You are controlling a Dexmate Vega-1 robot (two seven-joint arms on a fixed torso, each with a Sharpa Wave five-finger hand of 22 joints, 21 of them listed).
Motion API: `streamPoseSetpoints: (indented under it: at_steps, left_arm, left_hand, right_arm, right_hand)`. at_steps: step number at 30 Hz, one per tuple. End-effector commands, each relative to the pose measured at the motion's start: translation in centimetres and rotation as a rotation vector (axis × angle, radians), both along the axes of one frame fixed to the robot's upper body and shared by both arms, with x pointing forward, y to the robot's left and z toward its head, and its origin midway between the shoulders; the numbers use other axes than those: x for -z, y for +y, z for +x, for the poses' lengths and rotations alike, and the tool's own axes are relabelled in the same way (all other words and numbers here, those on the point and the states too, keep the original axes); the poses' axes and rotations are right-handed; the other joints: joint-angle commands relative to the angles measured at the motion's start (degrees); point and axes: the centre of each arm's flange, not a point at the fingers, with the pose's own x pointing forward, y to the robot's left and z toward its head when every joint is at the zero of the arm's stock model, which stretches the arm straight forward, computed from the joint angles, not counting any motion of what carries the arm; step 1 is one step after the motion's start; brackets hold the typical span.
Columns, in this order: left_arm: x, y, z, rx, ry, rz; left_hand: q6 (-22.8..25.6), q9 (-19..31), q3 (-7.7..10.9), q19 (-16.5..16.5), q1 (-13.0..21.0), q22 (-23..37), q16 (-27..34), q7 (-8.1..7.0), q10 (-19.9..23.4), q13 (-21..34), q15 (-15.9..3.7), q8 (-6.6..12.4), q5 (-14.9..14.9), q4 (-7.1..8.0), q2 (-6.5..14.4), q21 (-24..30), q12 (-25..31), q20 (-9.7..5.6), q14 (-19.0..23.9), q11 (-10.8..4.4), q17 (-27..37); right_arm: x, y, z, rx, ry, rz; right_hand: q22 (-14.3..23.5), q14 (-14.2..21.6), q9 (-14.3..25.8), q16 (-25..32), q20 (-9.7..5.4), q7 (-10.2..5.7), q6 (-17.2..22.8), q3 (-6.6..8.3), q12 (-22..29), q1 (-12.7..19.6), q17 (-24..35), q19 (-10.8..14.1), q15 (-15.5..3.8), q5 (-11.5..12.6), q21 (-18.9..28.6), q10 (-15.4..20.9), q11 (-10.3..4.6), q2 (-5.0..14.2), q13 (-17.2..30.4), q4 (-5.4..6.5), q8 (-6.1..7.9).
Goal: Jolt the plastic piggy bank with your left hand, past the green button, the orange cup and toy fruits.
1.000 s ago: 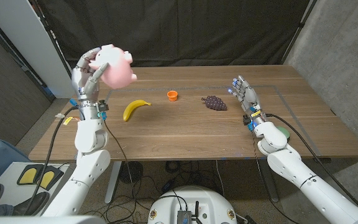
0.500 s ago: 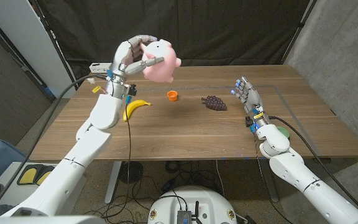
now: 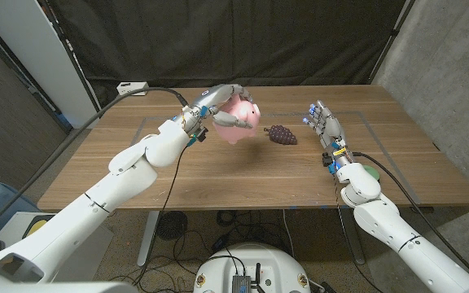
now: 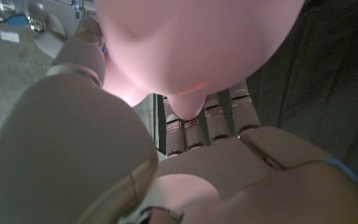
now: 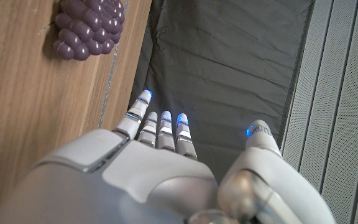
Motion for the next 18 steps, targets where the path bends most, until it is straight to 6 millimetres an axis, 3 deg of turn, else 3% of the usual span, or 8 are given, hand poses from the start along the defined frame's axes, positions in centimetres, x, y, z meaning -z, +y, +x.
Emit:
streamPoseSetpoints:
  at_steps: [1, 11, 18]
  left_arm:
    - [-0.6, 3.8, 0.0, 0.054, -0.077, -0.109]
    - [-1.4, 11.5, -1.8, 0.684, 0.097, -0.543]
    - [-0.5, 17.2, -4.8, 0.858, 0.042, -0.731]
  left_hand:
    - [0.7, 0.12, 1.38, 9.88, 21.32, 0.17, 0.16, -0.04, 4.13, 2.26, -12.89, 0.23, 0.23, -0.69, 21.45, 0.58, 0.03, -9.98, 11.14, -2.4, 0.16]
    - [1.04, 0.01, 1.05, 9.75, 21.12, 0.1, 0.32, 0.01, 4.53, 2.56, -12.95, 0.25, 0.13, -0.64, 21.33, 0.94, -0.03, -9.86, 11.58, -2.42, 0.21]
    - [1.24, -0.07, 0.95, 9.8, 21.04, 0.07, 0.42, -0.03, 4.59, 2.74, -12.98, 0.24, 0.09, -0.59, 21.45, 1.25, -0.18, -9.94, 11.92, -2.49, 0.23]
  right_arm:
    - [0.3, -0.1, 0.3, -0.002, 0.013, 0.003]
    - [0.2, 0.4, 1.1, -0.017, 0.021, -0.001]
    - [-0.1, 1.0, 1.9, -0.033, 0.024, -0.025]
  right_hand:
    - [0.21, -0.13, 0.2, 0.06, -0.05, 0.09, 0.12, -0.01, 0.13, 0.24, 0.05, 0.58, -0.1, -0.03, -0.37, 0.26, 0.15, 0.1, 0.12, -0.06, -0.05]
    - [0.21, -0.07, 0.19, 0.06, -0.04, 0.16, 0.14, -0.03, 0.14, 0.27, 0.05, 0.64, -0.21, -0.03, -0.48, 0.31, 0.19, 0.12, 0.11, -0.05, -0.05]
    - [0.21, -0.04, 0.19, 0.07, -0.07, 0.17, 0.16, -0.03, 0.12, 0.31, 0.04, 0.71, -0.14, -0.02, -0.55, 0.29, 0.17, 0.18, 0.11, -0.05, -0.05]
